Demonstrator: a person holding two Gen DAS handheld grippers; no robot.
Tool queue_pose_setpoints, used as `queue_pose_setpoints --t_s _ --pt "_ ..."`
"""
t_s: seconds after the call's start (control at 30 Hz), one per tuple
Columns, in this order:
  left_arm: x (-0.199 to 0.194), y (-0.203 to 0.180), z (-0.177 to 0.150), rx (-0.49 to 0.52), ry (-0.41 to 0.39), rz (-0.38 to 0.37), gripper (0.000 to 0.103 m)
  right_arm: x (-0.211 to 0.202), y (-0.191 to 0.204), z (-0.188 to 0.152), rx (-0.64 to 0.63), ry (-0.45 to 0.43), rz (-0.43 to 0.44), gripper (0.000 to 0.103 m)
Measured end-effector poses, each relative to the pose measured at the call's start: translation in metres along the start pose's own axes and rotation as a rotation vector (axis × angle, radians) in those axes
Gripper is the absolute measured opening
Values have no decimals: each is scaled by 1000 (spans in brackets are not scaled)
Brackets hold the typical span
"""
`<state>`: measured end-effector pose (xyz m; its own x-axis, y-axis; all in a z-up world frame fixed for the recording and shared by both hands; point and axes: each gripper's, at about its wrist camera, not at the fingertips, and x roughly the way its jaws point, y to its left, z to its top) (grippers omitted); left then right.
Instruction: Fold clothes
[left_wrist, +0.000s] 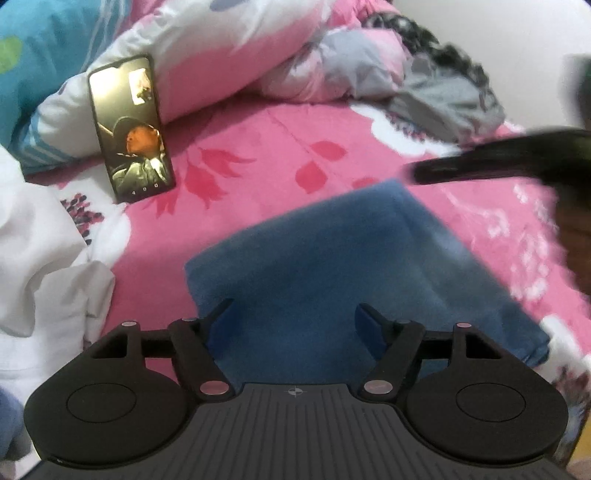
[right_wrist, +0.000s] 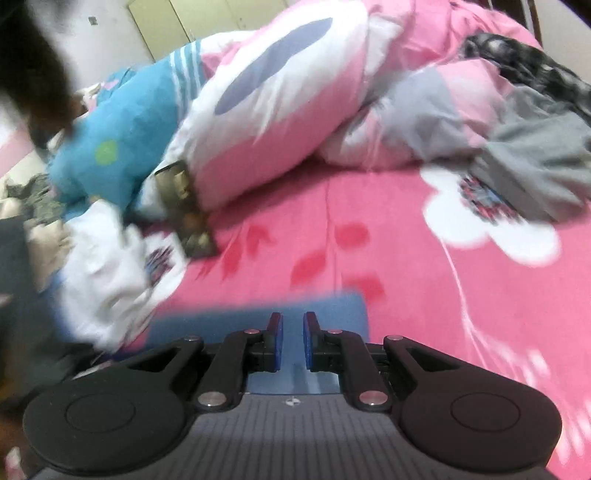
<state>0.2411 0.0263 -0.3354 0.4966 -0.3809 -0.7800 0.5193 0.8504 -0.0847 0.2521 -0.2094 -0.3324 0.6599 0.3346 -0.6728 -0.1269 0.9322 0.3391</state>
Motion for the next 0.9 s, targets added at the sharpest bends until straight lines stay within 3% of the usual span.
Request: queue_pose_setpoints --t_s 0.07,0.13,0.27,0.43,0.63,0.77,0.9 --pt "4 0 -3 14 0 7 71 56 -17 -9 31 83 -55 9" --pt "7 -1 -6 25 1 13 71 75 -29 -13 81 108 -59 9" --pt "0 1 6 -3 17 13 70 57 -31 -5 92 128 -63 9" --pt "15 -1 31 -101 119 74 75 18 -33 12 90 92 -89 10" --pt "33 -2 59 -217 239 149 74 45 -18 16 9 179 -91 10" --pt "41 -11 65 -229 268 205 76 83 -24 12 27 252 -115 9" --pt "42 -10 67 -260 281 214 77 90 -22 14 19 277 -121 9"
